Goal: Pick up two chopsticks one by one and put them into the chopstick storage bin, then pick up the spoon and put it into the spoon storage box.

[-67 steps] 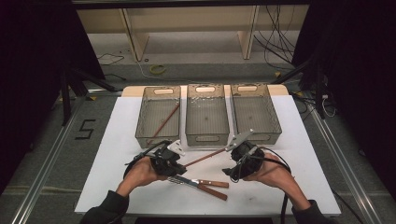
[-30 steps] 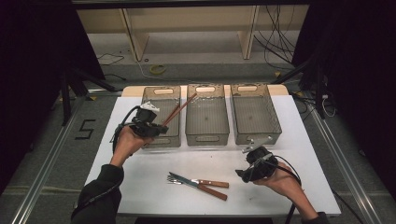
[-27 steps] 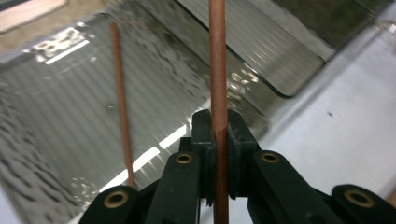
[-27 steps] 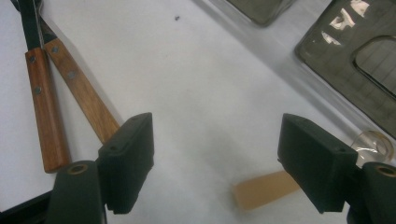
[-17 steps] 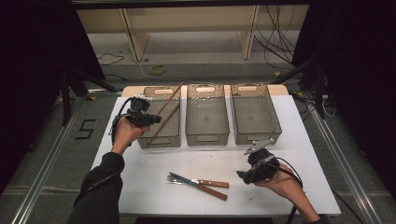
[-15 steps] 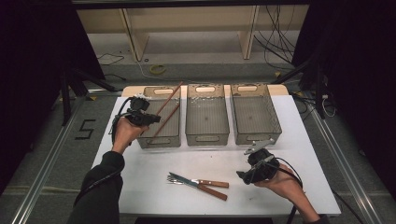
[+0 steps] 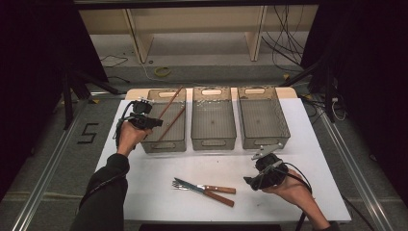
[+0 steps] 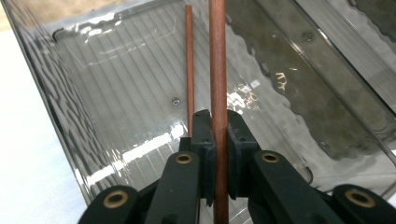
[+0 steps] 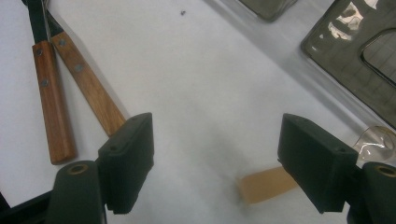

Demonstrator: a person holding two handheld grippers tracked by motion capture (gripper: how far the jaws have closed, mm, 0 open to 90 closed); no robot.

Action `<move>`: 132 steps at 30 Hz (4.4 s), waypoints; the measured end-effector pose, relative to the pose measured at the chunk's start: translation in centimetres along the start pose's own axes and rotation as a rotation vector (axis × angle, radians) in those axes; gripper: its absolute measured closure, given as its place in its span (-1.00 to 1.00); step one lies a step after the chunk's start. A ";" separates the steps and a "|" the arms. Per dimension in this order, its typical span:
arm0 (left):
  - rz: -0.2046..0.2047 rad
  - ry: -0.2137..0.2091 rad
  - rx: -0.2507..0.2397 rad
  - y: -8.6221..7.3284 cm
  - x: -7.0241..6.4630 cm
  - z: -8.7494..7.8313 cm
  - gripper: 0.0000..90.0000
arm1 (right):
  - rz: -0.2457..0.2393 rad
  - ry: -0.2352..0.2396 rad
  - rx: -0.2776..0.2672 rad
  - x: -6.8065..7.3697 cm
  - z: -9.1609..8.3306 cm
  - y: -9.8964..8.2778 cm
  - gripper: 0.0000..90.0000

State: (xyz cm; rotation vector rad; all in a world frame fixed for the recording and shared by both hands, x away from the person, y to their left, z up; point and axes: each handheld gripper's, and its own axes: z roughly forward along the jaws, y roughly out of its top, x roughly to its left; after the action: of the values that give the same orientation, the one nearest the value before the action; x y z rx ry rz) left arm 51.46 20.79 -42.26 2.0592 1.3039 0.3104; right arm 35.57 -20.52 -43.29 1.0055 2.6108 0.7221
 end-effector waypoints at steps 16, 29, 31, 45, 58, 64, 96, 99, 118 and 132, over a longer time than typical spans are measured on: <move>-0.030 -0.006 0.010 0.0 -0.1 0.6 0.24 | 0.002 0.001 -0.005 -0.1 -0.3 0.0 -0.38; -0.011 -0.071 -0.090 -0.7 -1.9 -2.4 -0.39 | 0.081 -0.042 -0.023 -1.4 -0.7 -0.2 -0.38; -0.013 -0.079 -0.109 -1.1 -2.3 -2.9 -0.41 | 0.095 -0.052 -0.027 -1.6 -0.7 -0.2 -0.38; 0.013 -0.110 -0.150 -5.3 -4.4 -4.7 -0.50 | 0.205 -0.112 -0.034 -3.1 -0.7 -0.3 -0.38; 0.035 -0.125 -0.189 -7.3 -5.9 -5.8 -0.54 | 0.250 -0.126 -0.002 -3.8 -0.2 -0.6 -0.36; 0.038 -0.135 -0.184 -8.3 -6.3 -5.6 -0.55 | 0.278 -0.133 0.016 -4.1 0.1 -0.7 -0.35; 0.069 -0.184 -0.211 -11.8 -8.5 -5.0 -0.60 | 0.338 -0.108 0.109 -5.3 2.0 -0.9 -0.29; 0.076 -0.183 -0.214 -12.0 -8.6 -5.1 -0.60 | 0.340 -0.111 0.117 -5.3 2.1 -0.9 -0.29; 0.097 -0.176 -0.198 -12.8 -9.1 -4.8 -0.60 | 0.332 -0.154 0.202 -5.5 3.3 -1.0 -0.07; 0.102 -0.181 -0.185 -12.9 -9.1 -4.6 -0.59 | 0.296 -0.137 0.209 -5.2 3.0 -1.0 0.57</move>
State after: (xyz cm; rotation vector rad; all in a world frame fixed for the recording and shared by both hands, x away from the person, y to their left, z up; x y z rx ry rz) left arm 35.55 18.32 -45.86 1.9511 1.0255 0.2725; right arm 39.98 -23.63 -46.04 1.4688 2.4838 0.4261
